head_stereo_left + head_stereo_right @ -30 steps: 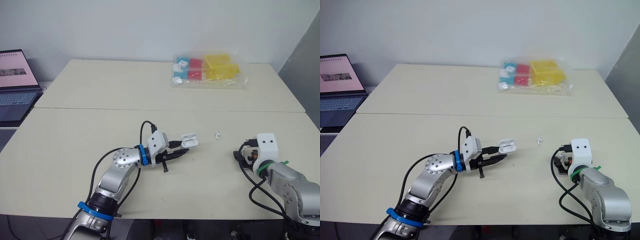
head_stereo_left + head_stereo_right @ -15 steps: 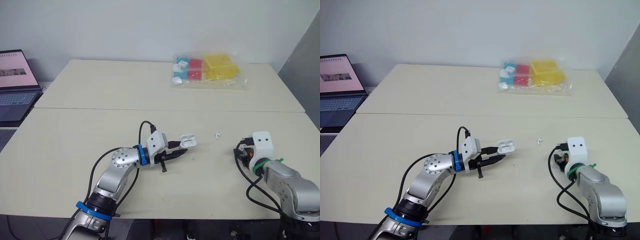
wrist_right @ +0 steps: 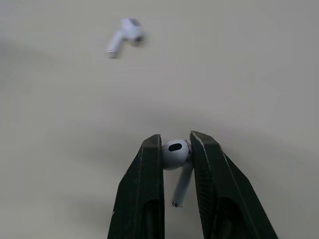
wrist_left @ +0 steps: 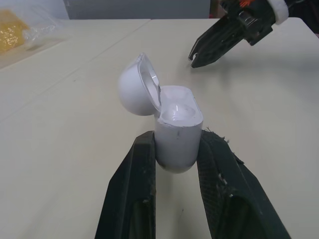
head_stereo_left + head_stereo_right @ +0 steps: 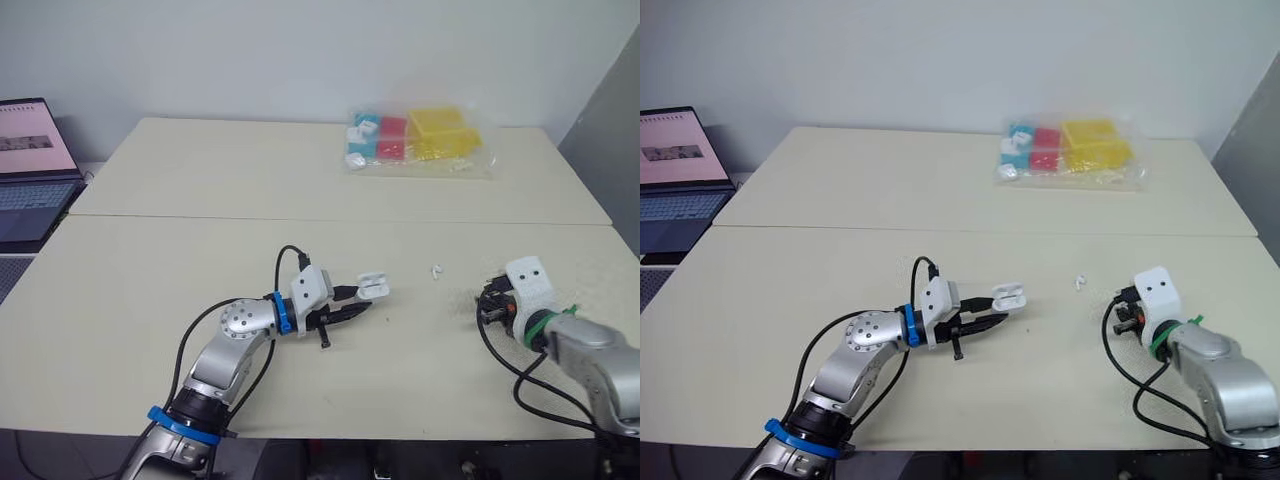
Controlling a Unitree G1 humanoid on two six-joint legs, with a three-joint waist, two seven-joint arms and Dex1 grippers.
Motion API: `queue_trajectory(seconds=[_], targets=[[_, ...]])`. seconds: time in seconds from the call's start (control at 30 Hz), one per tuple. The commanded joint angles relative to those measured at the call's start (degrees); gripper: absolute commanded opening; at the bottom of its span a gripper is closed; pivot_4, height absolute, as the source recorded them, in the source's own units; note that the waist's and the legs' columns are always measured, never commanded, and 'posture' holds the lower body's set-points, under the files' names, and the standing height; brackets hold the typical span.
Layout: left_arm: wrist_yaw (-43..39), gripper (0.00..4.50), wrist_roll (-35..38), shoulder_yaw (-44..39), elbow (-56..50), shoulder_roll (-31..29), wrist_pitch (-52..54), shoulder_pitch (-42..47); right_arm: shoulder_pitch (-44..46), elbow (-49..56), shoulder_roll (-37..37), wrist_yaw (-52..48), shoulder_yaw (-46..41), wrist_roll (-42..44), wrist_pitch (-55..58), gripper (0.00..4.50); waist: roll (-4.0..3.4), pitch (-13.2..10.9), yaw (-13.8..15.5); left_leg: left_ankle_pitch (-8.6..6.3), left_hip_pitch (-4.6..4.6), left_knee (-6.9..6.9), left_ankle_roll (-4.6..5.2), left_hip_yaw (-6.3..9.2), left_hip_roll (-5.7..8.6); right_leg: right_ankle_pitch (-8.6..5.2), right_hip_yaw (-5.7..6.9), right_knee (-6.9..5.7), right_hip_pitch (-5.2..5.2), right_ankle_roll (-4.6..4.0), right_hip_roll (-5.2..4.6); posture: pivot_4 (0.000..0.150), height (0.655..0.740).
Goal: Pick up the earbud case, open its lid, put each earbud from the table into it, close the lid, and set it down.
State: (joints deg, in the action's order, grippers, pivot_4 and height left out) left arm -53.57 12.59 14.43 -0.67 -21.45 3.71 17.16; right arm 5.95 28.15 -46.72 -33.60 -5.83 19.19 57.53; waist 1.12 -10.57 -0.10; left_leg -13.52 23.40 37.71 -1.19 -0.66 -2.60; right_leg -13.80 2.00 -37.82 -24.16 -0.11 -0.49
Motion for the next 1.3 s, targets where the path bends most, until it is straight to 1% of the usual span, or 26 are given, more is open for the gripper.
queue_trajectory(seconds=[0.03, 0.1, 0.17, 0.2, 0.23, 0.27, 0.3, 0.43, 0.53, 0.63, 0.93, 1.03, 1.07, 1.2, 1.3], targets=[[-0.49, 0.79, 0.89, -1.00, -3.62, -1.30, 0.56, -0.95, 1.54, -5.05, -9.28, -14.60, 2.00, -0.76, -12.84, 0.42, 0.04, -0.02, -0.04, 0.00, -0.02, -0.02, 0.00, 0.02, 0.00, -0.01, 0.02, 0.03, 0.02, -0.01, 0.00, 0.150, 0.7359], [-0.49, 0.79, 0.96, -1.04, -4.06, -1.70, 0.70, -1.25, 2.16, -7.52, -11.33, -17.94, 2.73, -0.45, -16.58, 0.42, 0.05, -0.03, -0.03, 0.00, -0.02, -0.02, 0.00, 0.04, -0.03, -0.03, 0.07, 0.06, 0.02, -0.04, 0.02, 0.150, 0.7359], [-0.52, 0.79, 0.92, -1.34, -4.84, -2.37, 0.71, -1.80, 2.19, -11.07, -15.94, -26.09, 5.74, -4.04, -28.81, 0.42, 0.04, -0.04, 0.01, 0.00, -0.01, -0.03, 0.00, 0.08, -0.04, -0.03, 0.10, 0.06, 0.02, -0.04, 0.04, 0.150, 0.7359], [-0.36, 0.79, 0.86, -1.54, -5.41, -2.67, 0.83, -2.21, 2.53, -14.39, -17.08, -32.09, 7.24, -5.14, -38.16, 0.42, 0.02, -0.05, 0.01, 0.00, -0.01, -0.04, 0.00, 0.07, -0.02, -0.03, 0.09, 0.05, 0.01, -0.05, 0.04, 0.150, 0.7359], [-0.21, 0.79, 0.84, -1.67, -5.79, -2.86, 0.94, -2.48, 2.87, -17.00, -17.61, -36.09, 8.27, -5.68, -44.80, 0.42, 0.04, -0.06, 0.00, 0.00, -0.01, -0.05, 0.00, 0.05, -0.03, -0.04, 0.08, 0.06, 0.01, -0.06, 0.04, 0.150, 0.7359], [0.03, 0.79, 0.91, -1.81, -6.24, -3.03, 1.19, -2.76, 4.33, -19.93, -17.88, -37.28, 10.12, -7.90, -48.94, 0.42, 0.06, -0.07, -0.06, 0.00, -0.01, -0.06, 0.00, 0.05, -0.02, -0.04, 0.09, 0.10, 0.02, -0.05, 0.04, 0.150, 0.7359], [0.25, 0.79, 0.91, -1.90, -6.70, -3.17, 1.40, -3.08, 6.21, -22.47, -18.10, -39.44, 12.25, -9.38, -50.59, 0.42, 0.06, -0.07, -0.13, 0.00, -0.02, -0.06, 0.00, 0.02, -0.03, -0.04, 0.09, 0.13, 0.03, -0.04, 0.04, 0.150, 0.7359], [0.68, 0.79, 0.92, -2.06, -8.32, -3.62, 2.04, -4.20, 11.91, -28.50, -17.17, -43.78, 17.28, -13.33, -50.72, 0.42, 0.06, -0.07, -0.09, 0.00, -0.05, -0.03, 0.00, -0.08, -0.02, -0.02, 0.08, 0.10, 0.03, -0.02, 0.02, 0.150, 0.7359], [0.88, 0.79, 0.95, -2.14, -9.08, -3.80, 2.43, -4.62, 13.38, -30.45, -16.53, -45.06, 18.27, -14.42, -51.98, 0.42, 0.06, -0.07, 0.06, 0.00, -0.04, -0.03, 0.00, -0.05, -0.03, -0.02, 0.03, 0.06, 0.03, -0.02, 0.01, 0.150, 0.7359], [1.08, 0.79, 0.93, -2.20, -9.85, -4.07, 2.84, -5.21, 15.84, -34.74, -15.13, -46.33, 20.79, -17.55, -54.95, 0.42, 0.06, -0.07, 0.09, 0.00, -0.04, -0.03, 0.00, -0.03, -0.03, -0.02, 0.02, 0.04, 0.03, -0.02, 0.02, 0.150, 0.7359], [1.34, 0.79, 0.90, -2.31, -10.82, -4.52, 3.41, -5.90, 16.56, -36.22, -14.21, -50.28, 21.23, -17.50, -54.32, 0.42, 0.06, -0.07, 0.15, 0.00, -0.13, 0.00, -0.01, -0.05, -0.03, -0.02, 0.01, -0.02, 0.09, -0.03, 0.01, 0.150, 0.7359], [1.39, 0.79, 0.89, -2.29, -10.57, -4.56, 3.35, -5.72, 17.08, -36.87, -13.91, -49.49, 21.10, -18.53, -54.19, 1.48, 0.06, -0.07, 0.16, 0.00, -0.15, 0.00, -0.01, -0.07, -0.03, -0.02, -0.01, -0.04, 0.10, -0.03, 0.01, 0.150, 0.7359], [1.38, 0.79, 0.88, -2.24, -10.46, -4.55, 3.36, -5.66, 17.26, -36.99, -13.81, -49.36, 20.86, -18.55, -54.88, 1.76, 0.06, -0.07, 0.15, 0.00, -0.17, 0.00, -0.01, -0.08, -0.03, -0.02, -0.01, -0.06, 0.10, -0.03, 0.01, 0.150, 0.7359], [1.41, 0.79, 0.81, -2.09, -10.12, -4.43, 3.23, -5.49, 17.89, -37.08, -13.94, -49.64, 20.00, -18.20, -56.16, 3.08, 0.06, -0.07, 0.15, 0.00, -0.21, 0.02, -0.01, -0.10, -0.03, -0.02, 0.00, -0.10, 0.11, -0.03, 0.01, 0.150, 0.7359], [1.51, 0.79, 0.78, -2.13, -9.97, -4.37, 3.19, -5.39, 17.54, -33.96, -15.92, -51.67, 17.67, -15.20, -54.07, 3.15, 0.05, -0.07, 0.15, 0.00, -0.23, 0.02, -0.01, -0.12, -0.03, -0.02, -0.01, -0.12, 0.11, -0.04, 0.01, 0.150, 0.7359]])
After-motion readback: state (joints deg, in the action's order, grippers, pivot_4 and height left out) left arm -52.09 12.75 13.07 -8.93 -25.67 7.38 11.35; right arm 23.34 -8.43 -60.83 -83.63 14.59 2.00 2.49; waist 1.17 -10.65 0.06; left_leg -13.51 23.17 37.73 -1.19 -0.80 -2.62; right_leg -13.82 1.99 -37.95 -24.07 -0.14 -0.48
